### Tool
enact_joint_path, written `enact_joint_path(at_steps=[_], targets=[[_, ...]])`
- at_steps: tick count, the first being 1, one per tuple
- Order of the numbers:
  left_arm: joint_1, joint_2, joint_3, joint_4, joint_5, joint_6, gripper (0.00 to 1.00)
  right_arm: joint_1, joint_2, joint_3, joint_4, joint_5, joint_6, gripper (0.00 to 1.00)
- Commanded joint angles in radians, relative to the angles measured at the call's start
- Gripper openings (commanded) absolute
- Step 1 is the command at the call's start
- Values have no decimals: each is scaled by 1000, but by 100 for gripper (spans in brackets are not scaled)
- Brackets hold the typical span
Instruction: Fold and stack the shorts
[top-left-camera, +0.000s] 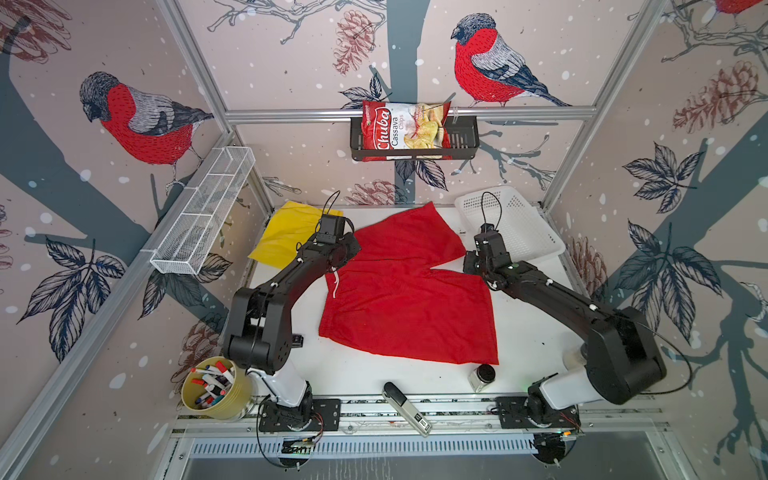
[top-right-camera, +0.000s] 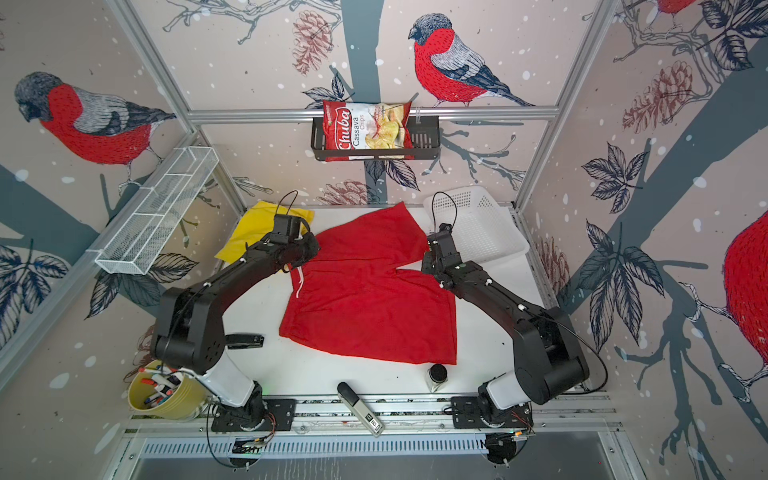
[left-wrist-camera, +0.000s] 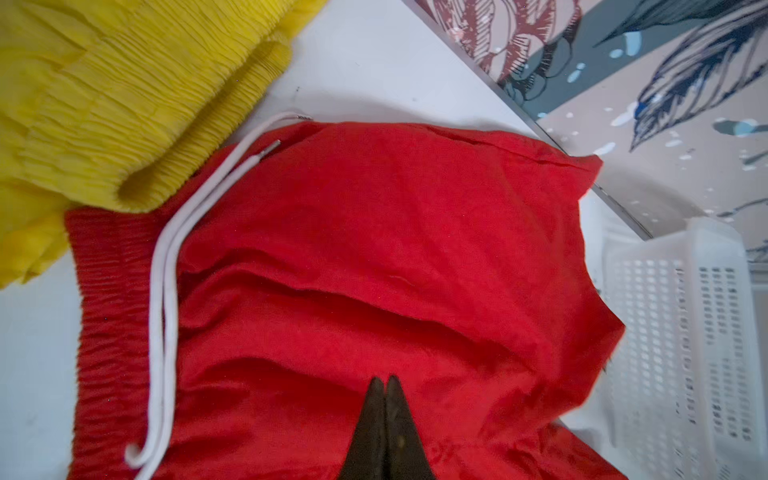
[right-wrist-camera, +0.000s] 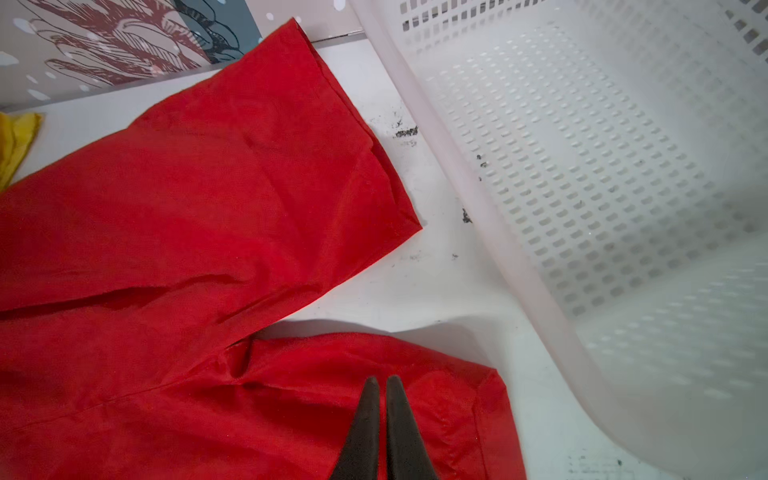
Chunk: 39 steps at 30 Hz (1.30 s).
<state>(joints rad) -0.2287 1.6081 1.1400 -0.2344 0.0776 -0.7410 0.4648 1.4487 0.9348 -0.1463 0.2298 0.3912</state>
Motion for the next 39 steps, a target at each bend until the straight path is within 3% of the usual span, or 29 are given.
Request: enact_joint_path(at_steps=[1,4,8,13,19,30,32,35,39], targets=[[-4,-105,-91,-40,-6,28,11,1,-61,-59,29,-16,19,18],[-4,-214,-201,-23,-24,26,16,-5,-84,-103,58,-10,19,29],[-4,-265,-289,13,-27,30,19,-7,3,-18,43,-24,-14,31],[-4,-200,-288,3,-21,30,16,-37,254,190,24,-20,-32,36],[-2,-147,-283,-10,-51,50,15,-139,556,433,-38,-162,-6,31],[2,-13,-243,7,-21,69,12,-163,732,553,-29,-228,12,40],[2,2,-234,7,-17,68,12,-163,740,553,-32,-228,15,36],[2,12,-229,12,-19,67,11,-167,729,530,-21,-213,26,1],[2,21,-232,16,-40,67,11,-170,661,462,-4,-167,31,0]])
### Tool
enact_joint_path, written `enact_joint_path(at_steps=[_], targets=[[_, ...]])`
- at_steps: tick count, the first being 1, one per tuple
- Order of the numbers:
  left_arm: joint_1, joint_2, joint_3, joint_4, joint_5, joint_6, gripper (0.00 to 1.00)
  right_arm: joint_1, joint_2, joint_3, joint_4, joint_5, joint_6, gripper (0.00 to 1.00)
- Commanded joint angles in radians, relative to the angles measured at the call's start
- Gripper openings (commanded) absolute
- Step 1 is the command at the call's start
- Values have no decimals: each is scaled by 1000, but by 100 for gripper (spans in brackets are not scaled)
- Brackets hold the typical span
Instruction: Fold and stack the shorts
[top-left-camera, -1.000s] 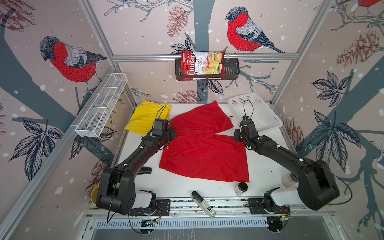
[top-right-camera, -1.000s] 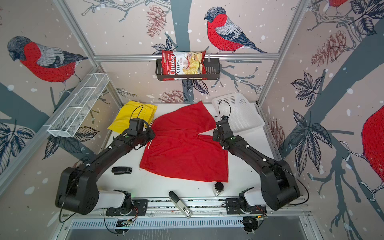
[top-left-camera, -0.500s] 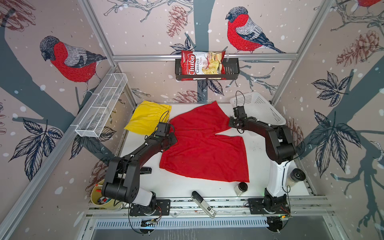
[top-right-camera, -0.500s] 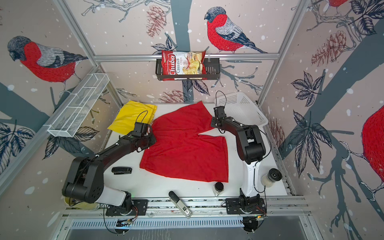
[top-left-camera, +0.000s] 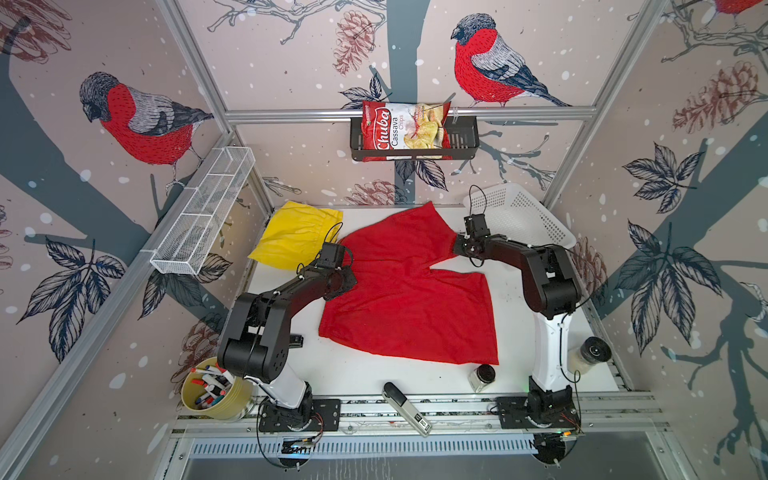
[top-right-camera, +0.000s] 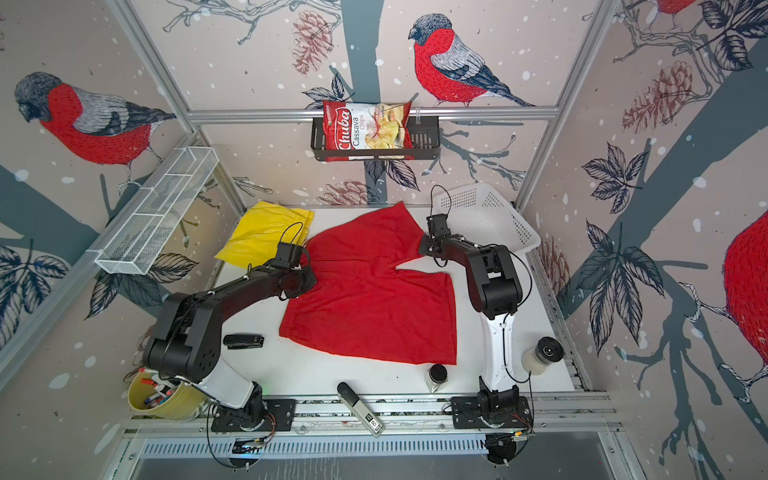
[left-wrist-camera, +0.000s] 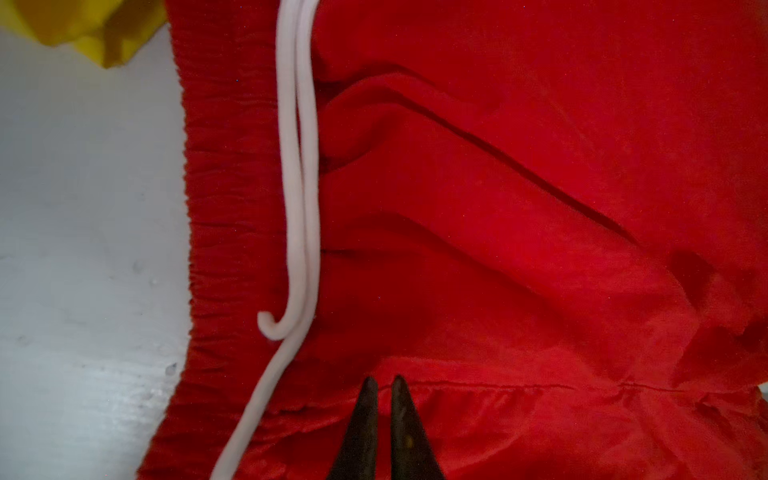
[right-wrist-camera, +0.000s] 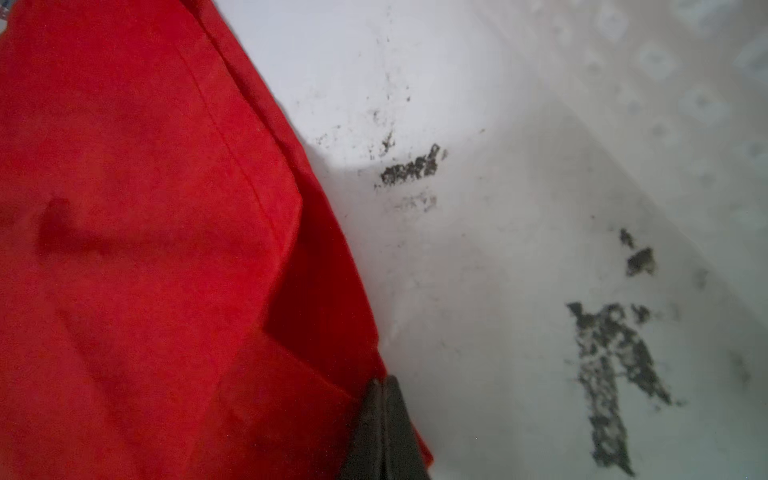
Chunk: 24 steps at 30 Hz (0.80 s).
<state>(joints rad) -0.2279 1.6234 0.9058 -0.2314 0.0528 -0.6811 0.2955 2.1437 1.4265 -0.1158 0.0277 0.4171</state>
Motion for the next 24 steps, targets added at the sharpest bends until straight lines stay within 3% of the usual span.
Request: enact_joint_path(at_steps=[1,9,13,18,24], targets=[[1,10,-1,12,-28,4,11,-1,-60,-50,-31,58,5,0],[31,54,-43,26,-34,-21,9,5,-254,-224,-19,230,-32,0],[43,46,-57,33,-28,-18,8,18,-256,-246,-6,211,-46,2],[45,47,-56,33,-30,-13,8,59,-168,-146,-23,180,-50,44],[48,74,-66,45,-16,-12,8,70,-36,9,-50,149,-35,52]])
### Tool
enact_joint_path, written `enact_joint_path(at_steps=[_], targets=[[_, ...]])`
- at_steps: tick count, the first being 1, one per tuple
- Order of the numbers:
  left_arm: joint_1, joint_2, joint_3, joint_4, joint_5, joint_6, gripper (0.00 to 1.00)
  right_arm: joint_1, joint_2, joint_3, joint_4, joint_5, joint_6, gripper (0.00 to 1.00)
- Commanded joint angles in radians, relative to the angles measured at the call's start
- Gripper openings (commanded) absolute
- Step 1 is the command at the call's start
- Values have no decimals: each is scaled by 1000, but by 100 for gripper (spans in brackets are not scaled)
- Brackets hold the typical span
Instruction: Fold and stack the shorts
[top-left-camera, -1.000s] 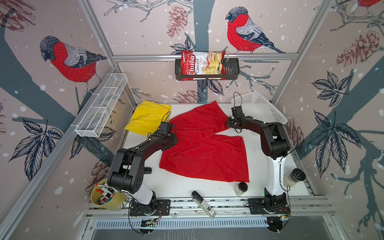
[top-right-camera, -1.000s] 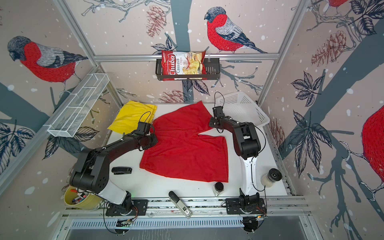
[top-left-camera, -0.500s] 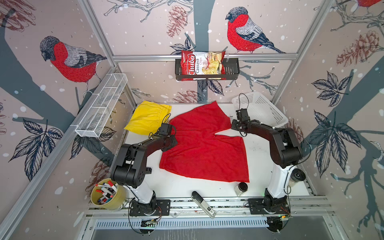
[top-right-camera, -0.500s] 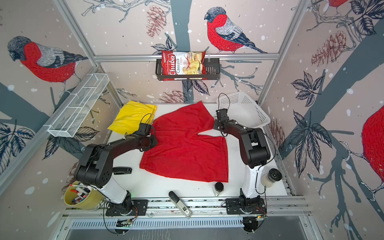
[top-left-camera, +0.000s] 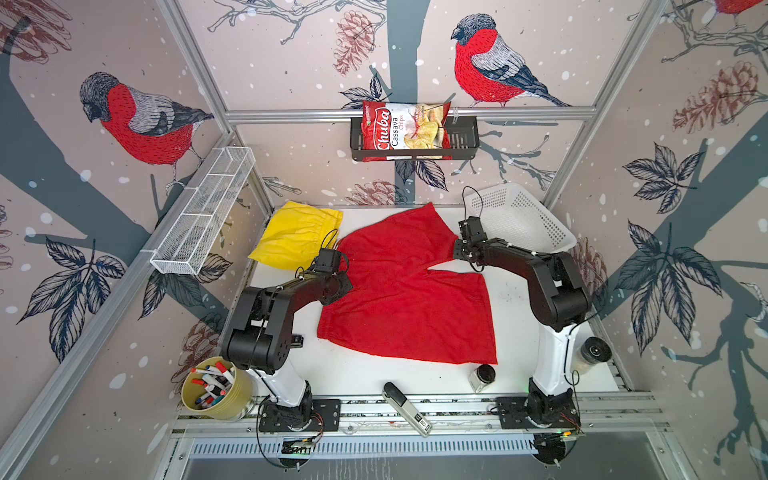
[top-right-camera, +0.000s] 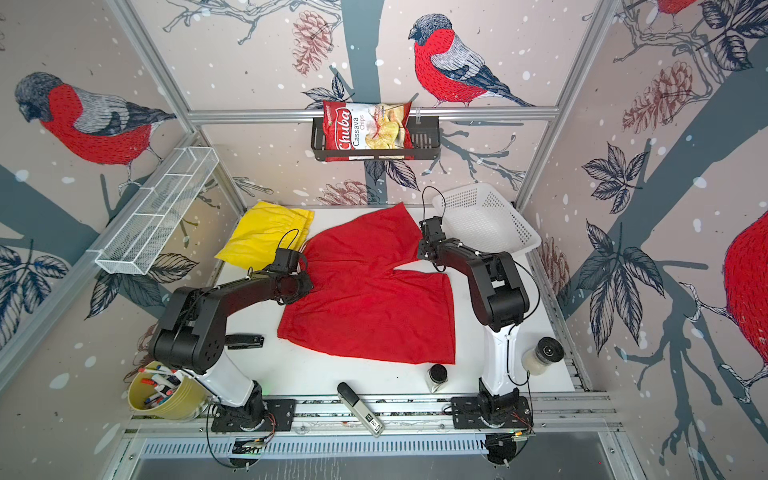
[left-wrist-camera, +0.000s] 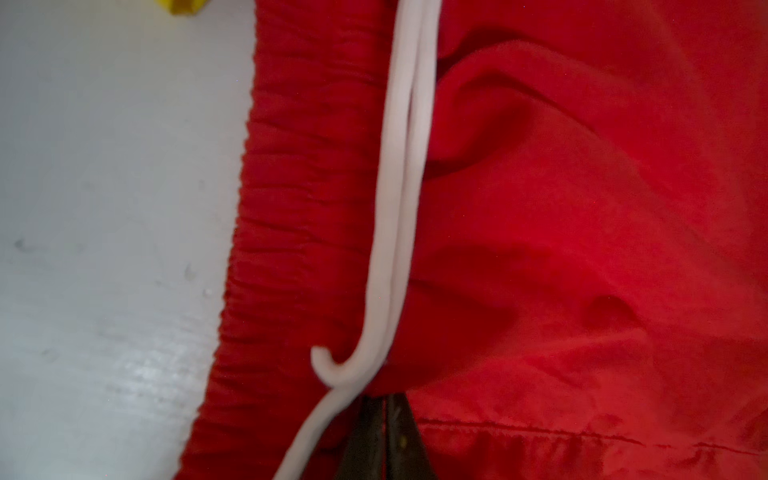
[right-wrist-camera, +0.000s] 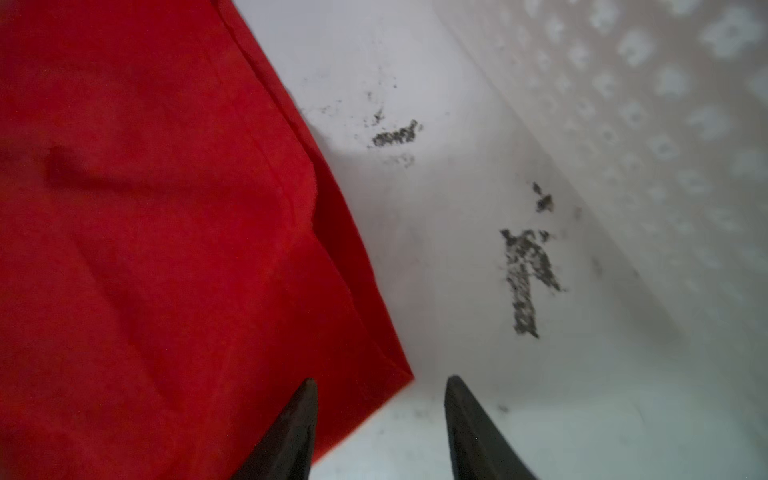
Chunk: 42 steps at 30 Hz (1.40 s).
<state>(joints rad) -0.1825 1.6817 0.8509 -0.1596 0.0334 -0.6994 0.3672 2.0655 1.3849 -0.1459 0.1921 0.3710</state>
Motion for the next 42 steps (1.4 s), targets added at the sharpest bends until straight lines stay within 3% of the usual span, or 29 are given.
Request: enact_joint_path(at_steps=[1,5,7,11,12,23,30,31,33,36,40,42], targets=[[4,19,-12,-23,8,6,8,-2,60,71,-26,-17,13,52],[6,33,-7,-22,11,11,7,-2,130,136,-56,-29,20,52],[9,34,-9,-19,13,11,7,-2,141,136,-57,-34,21,45],[15,47,-6,-16,13,12,7,-3,128,93,-47,-31,19,2],[17,51,-8,-14,15,11,7,-4,116,77,-48,-22,16,1],[31,69,-30,-2,30,6,7,-33,-104,-150,-7,130,-21,0],[38,59,-46,-4,26,11,7,-37,-110,-210,5,185,-24,0],[38,56,-50,-2,31,10,7,-39,-108,-215,10,176,-18,2],[38,43,-60,2,49,10,7,-34,-112,-225,16,166,-7,20],[37,-5,-66,-12,84,12,6,-25,-159,-238,7,129,8,39],[22,-130,-61,-70,89,11,13,-7,-302,-275,-24,129,33,49],[11,-222,-58,-115,82,9,22,3,-404,-313,-49,130,51,54]])
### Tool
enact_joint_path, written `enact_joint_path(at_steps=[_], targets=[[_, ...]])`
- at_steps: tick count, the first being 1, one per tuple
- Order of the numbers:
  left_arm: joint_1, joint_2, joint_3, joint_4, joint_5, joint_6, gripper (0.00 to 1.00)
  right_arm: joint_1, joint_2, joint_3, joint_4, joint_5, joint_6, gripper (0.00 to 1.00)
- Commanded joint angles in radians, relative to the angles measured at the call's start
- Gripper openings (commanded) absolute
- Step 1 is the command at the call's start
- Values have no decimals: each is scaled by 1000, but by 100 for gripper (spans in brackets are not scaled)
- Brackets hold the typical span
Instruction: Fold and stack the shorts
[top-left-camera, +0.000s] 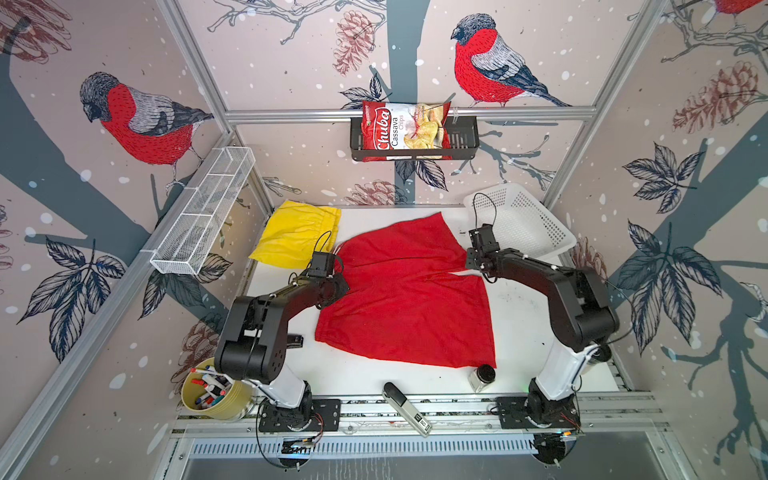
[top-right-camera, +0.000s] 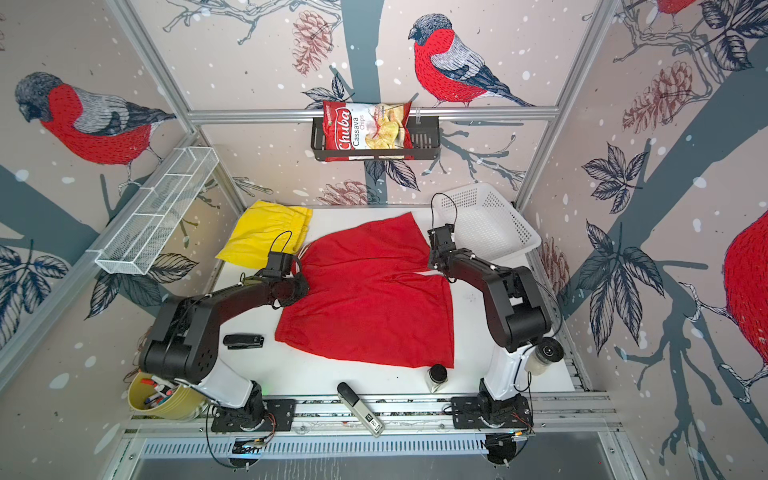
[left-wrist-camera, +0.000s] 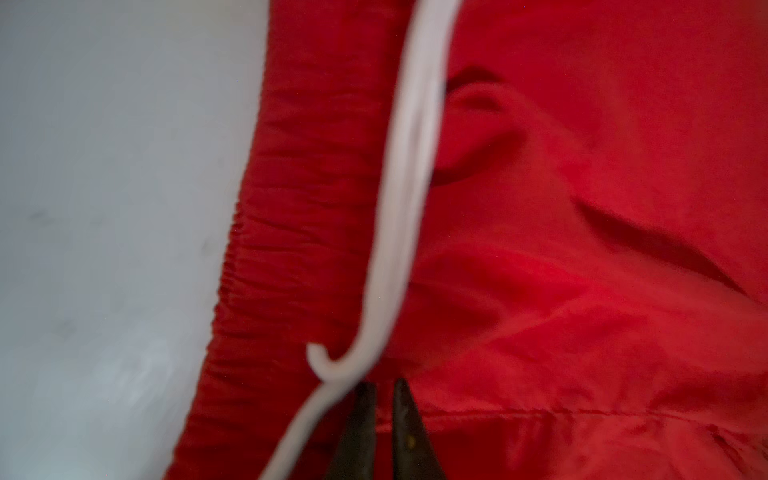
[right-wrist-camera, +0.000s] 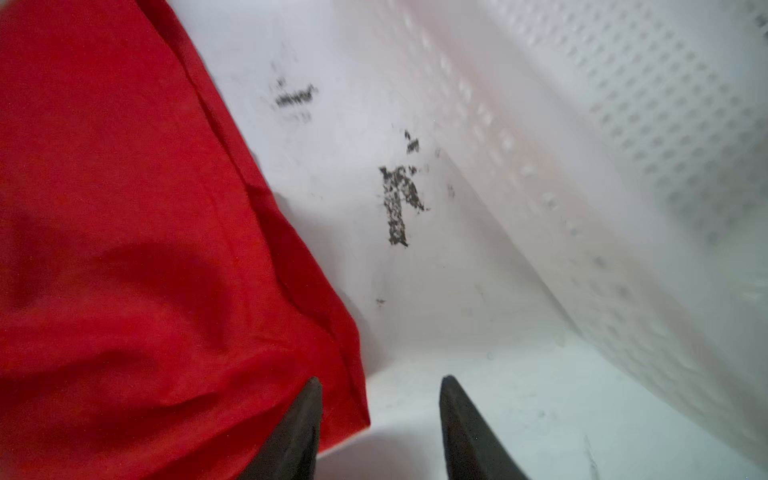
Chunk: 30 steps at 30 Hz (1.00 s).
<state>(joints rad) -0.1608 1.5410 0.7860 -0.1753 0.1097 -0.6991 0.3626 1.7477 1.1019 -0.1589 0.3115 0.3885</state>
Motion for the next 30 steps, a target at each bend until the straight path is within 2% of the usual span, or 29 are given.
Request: enact_joint_path(at_steps=[1,3,6,9,15,18,24,30], targets=[[-17,-126,7,-118,-1,7,27,14,-132,-49,-51,14,46,56],[-23,-233,4,-162,-16,6,38,30,-249,-104,-87,19,75,63],[-23,-373,-1,-238,-32,16,45,72,-404,-178,-173,30,116,67],[-24,-488,-28,-313,-41,29,43,120,-536,-251,-278,23,179,70],[-29,-627,-123,-452,-21,20,38,228,-681,-392,-455,-105,361,71],[-52,-672,-173,-458,31,-17,42,310,-713,-439,-535,-133,442,71],[-96,-706,-231,-543,53,-49,55,481,-697,-439,-709,-123,524,71],[-180,-724,-292,-553,32,-99,59,543,-652,-444,-770,-165,544,72]])
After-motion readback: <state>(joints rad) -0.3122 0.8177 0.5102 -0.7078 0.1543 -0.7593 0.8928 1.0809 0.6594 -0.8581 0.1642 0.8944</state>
